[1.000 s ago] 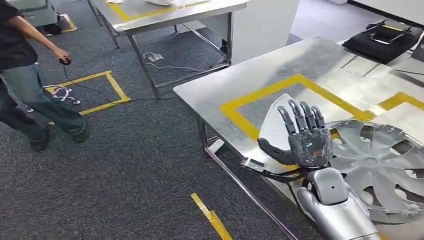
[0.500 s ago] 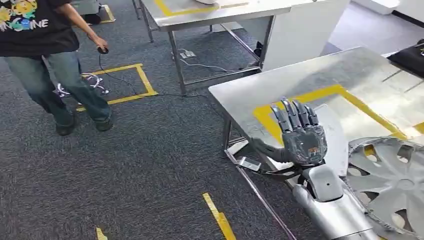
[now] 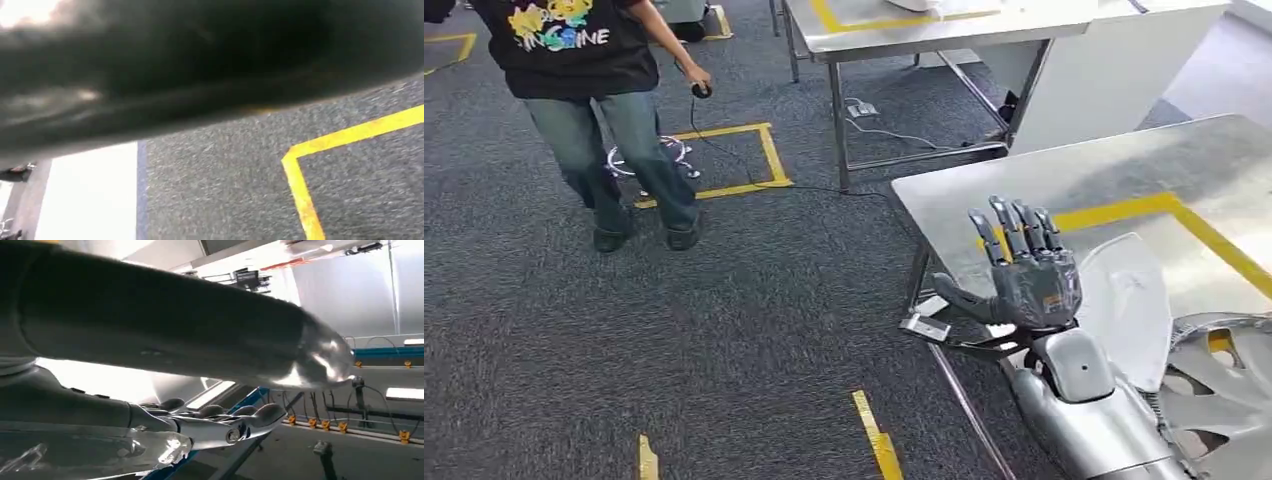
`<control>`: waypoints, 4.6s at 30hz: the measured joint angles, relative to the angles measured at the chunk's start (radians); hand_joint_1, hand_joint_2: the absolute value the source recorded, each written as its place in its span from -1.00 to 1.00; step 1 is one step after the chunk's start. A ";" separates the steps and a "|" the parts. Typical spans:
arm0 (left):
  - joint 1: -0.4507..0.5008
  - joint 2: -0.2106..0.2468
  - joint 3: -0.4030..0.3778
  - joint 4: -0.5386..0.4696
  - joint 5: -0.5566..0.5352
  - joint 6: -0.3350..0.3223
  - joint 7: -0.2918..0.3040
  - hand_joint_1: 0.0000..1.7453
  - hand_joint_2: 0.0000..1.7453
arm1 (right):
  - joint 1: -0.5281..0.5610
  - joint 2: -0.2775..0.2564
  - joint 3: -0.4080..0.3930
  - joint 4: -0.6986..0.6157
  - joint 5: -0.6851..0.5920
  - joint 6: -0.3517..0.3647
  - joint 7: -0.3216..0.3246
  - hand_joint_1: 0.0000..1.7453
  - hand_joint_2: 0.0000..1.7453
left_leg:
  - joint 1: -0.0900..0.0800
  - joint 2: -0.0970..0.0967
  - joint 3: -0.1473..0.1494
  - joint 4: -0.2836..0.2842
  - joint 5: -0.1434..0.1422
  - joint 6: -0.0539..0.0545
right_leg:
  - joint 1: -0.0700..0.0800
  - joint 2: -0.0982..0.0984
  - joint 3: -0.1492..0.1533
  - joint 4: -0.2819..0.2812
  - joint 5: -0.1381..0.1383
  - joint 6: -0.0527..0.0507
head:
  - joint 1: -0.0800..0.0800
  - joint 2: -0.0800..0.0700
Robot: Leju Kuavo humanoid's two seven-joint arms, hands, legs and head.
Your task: Take the parts from the cabinet and place them on the table.
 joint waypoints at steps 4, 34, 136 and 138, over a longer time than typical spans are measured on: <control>-0.005 0.000 0.000 0.000 0.000 0.002 0.000 -1.00 -1.00 | -0.005 0.006 -0.001 0.006 -0.001 0.000 0.000 -1.00 -1.00 | 0.001 0.083 -0.115 0.242 -0.125 -0.015 | 0.005 -0.039 0.006 -0.003 -0.004 -0.018 | -0.009 0.000; 0.000 0.001 0.000 0.000 -0.003 0.021 -0.049 -1.00 -1.00 | -0.013 0.019 0.006 0.056 -0.019 0.000 -0.047 -1.00 -1.00 | -0.014 0.114 0.010 -0.005 0.004 0.021 | 0.010 -0.088 0.042 -0.022 -0.021 0.011 | 0.000 0.000; 0.005 0.000 0.011 0.000 0.048 -0.059 -0.103 -1.00 -1.00 | -0.016 0.005 0.024 0.082 0.027 0.000 0.009 -1.00 -1.00 | -0.010 0.115 0.008 -0.004 0.006 0.015 | 0.010 -0.112 0.033 -0.020 -0.016 0.017 | 0.006 0.000; 0.005 0.000 0.011 0.000 0.048 -0.060 -0.103 -1.00 -1.00 | -0.016 0.005 0.024 0.082 0.027 0.000 0.009 -1.00 -1.00 | -0.010 0.115 0.008 -0.004 0.006 0.015 | 0.010 -0.112 0.034 -0.020 -0.016 0.017 | 0.006 0.000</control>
